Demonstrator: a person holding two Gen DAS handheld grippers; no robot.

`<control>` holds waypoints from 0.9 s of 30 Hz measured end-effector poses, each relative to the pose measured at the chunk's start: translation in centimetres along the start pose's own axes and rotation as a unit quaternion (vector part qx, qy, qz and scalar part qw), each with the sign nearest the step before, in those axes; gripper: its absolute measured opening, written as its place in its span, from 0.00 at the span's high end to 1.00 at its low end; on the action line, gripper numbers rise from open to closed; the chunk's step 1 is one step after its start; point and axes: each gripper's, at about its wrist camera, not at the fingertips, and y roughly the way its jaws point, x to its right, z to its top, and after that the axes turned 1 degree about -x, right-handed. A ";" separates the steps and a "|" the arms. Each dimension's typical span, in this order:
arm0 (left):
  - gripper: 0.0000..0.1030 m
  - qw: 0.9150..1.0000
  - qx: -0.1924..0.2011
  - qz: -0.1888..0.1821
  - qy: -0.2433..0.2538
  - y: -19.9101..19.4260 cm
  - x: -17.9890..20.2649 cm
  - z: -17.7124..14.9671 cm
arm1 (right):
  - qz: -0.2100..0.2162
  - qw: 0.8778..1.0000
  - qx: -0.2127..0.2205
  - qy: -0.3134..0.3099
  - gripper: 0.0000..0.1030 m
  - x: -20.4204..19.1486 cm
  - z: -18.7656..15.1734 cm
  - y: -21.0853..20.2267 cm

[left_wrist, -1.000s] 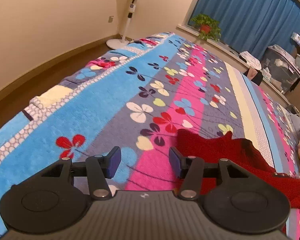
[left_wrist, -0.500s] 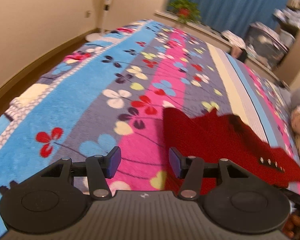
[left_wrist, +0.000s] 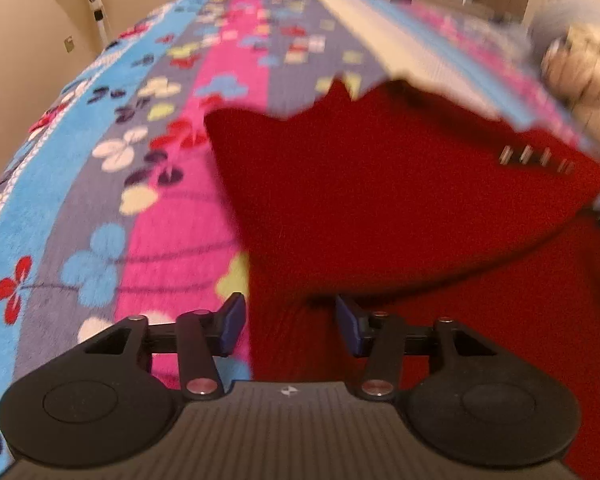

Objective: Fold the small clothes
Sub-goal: 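Fold the held sleeve across the body with the right gripper and release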

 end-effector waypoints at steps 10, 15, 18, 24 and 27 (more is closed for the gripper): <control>0.48 0.999 -0.008 0.028 0.033 1.0 1.0 -0.8 | -0.053 0.961 0.112 0.247 0.58 17.1 2.1 -2.1; 0.47 0.999 -0.013 0.021 0.020 1.1 0.7 -0.6 | -0.053 0.928 0.126 0.347 0.50 23.4 2.4 1.0; 0.47 1.000 -0.011 0.022 0.018 1.3 0.7 -0.6 | -0.027 0.909 0.147 0.388 0.50 25.5 2.4 2.7; 0.46 1.000 -0.007 0.023 0.020 1.2 0.8 -0.8 | -0.007 0.910 0.170 0.379 0.68 26.5 4.4 5.7; 0.46 1.000 -0.009 0.020 0.016 1.2 0.7 -0.8 | -0.043 0.917 0.175 0.356 0.88 25.6 5.2 5.8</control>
